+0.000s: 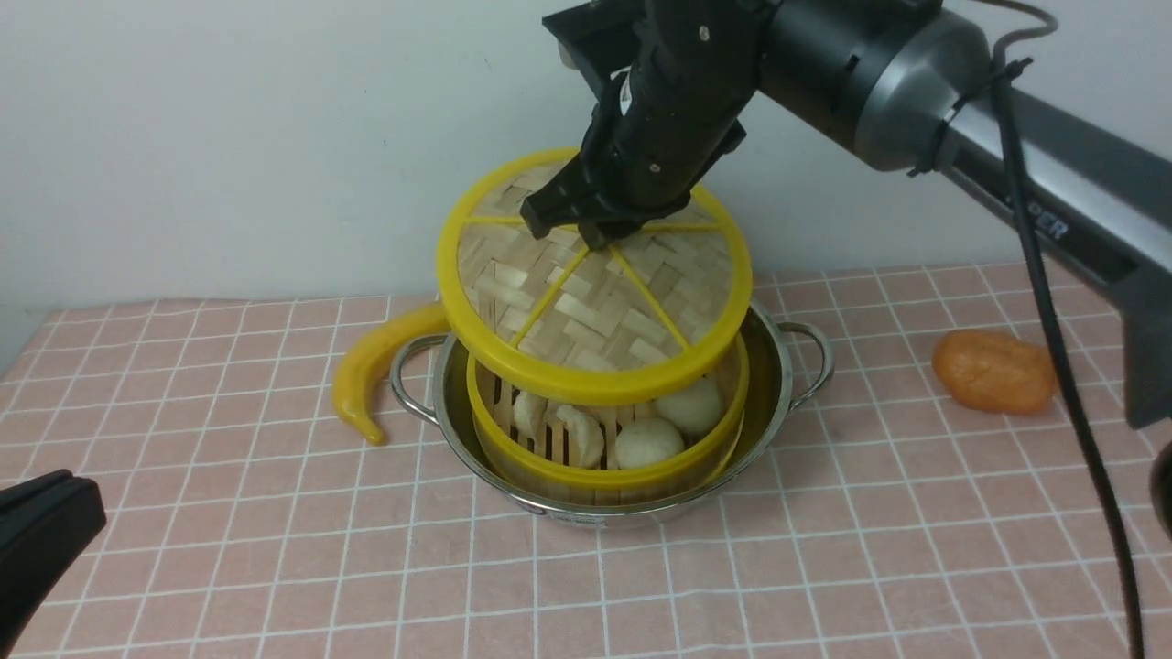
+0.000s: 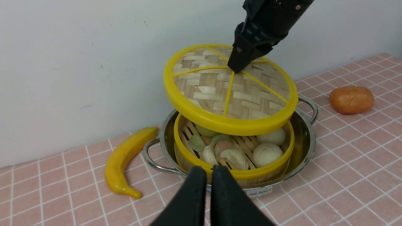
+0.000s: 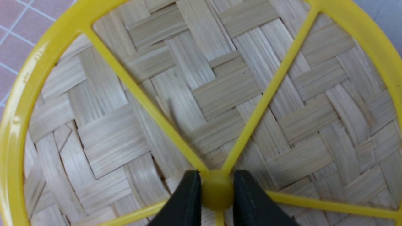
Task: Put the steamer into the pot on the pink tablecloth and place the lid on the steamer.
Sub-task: 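Place the bamboo steamer lid onto the steamer basket in the pot with the right gripper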
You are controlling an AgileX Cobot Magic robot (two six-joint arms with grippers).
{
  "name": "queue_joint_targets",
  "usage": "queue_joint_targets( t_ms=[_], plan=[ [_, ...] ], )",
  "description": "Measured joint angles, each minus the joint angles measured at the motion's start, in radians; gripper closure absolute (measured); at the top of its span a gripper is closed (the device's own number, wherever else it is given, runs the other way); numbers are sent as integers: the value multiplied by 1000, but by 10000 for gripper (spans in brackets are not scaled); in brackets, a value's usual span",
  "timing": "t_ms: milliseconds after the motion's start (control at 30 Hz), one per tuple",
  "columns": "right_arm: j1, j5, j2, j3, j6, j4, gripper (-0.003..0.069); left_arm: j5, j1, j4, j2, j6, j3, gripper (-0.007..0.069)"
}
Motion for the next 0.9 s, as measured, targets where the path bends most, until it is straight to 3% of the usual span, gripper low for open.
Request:
queue_joint_targets(
  t_ms=[200,900],
  plan=[
    [0,6,-46,87,0,-27,516,0,0,0,0,0,0,602],
    [0,0,23,94,-4,-23,516,0,0,0,0,0,0,602]
  ],
)
